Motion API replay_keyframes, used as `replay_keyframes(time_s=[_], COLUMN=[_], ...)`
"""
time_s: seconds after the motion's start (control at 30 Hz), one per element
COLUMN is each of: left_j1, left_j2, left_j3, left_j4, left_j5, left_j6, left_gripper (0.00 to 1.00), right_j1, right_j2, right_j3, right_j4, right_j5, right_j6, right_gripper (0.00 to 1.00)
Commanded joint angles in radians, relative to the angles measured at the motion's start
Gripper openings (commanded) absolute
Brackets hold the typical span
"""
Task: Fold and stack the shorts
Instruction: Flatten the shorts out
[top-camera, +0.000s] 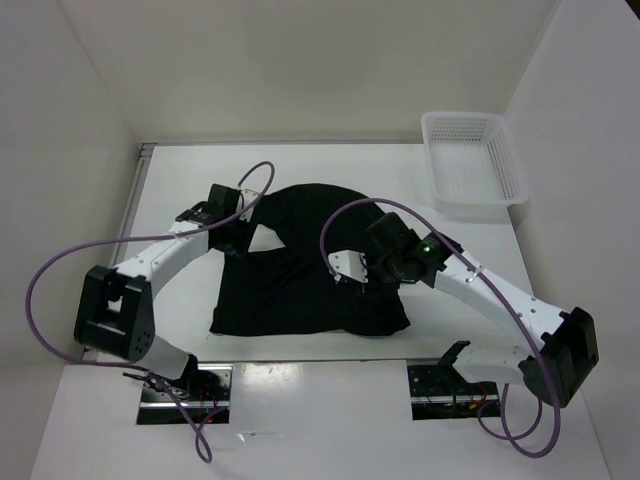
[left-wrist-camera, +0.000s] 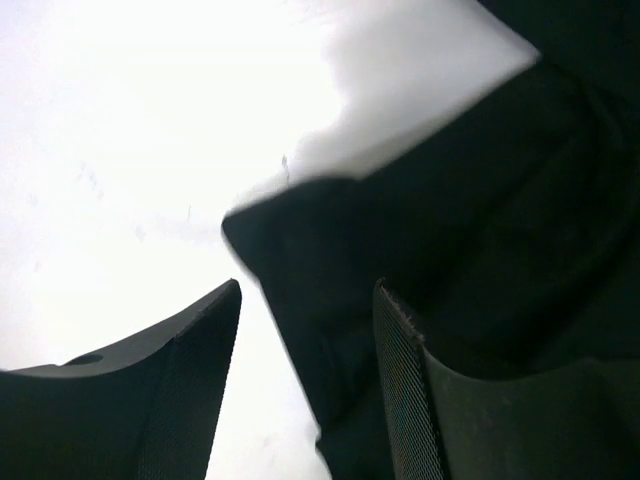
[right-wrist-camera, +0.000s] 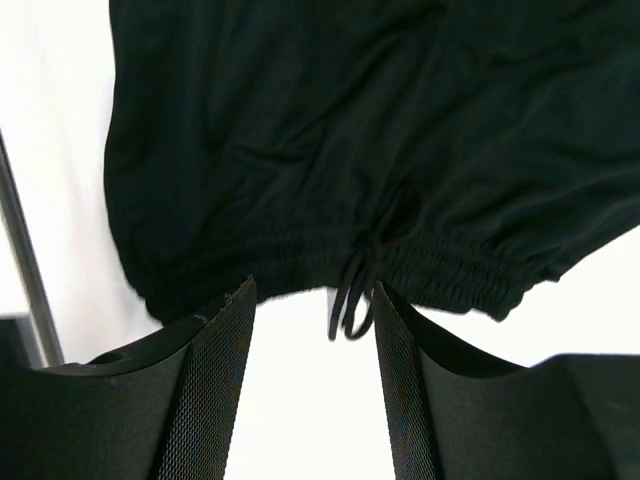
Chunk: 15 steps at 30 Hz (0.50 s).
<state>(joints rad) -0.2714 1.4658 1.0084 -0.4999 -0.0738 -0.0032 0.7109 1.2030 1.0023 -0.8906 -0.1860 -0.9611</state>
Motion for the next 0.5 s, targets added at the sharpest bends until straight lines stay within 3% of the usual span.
replay_keyframes(time_s=[0.0, 0.37, 0.47], left_j1=[0.003, 0.032, 0.032], left_j2=[0.091, 0.199, 0.22], left_j3=[0.013, -0.063, -0.093], left_j4=[0.179, 0.242, 0.242], left_j5=[-0.018, -0.086, -0.1], left_j6=[0.003, 0.003, 0.003], left_gripper=[0.63, 0.63, 0.57], right_j1=[-0.008, 0.016, 0.053], right_j2=[0.019, 0.032, 0.032], right_j3=[-0.045, -0.18, -0.218], right_j4=[0.113, 0.117, 0.117], right_j5=[-0.036, -0.066, -0.044], right_j6=[0.036, -0.04, -0.065], right_gripper=[0.56, 0.56, 0.55])
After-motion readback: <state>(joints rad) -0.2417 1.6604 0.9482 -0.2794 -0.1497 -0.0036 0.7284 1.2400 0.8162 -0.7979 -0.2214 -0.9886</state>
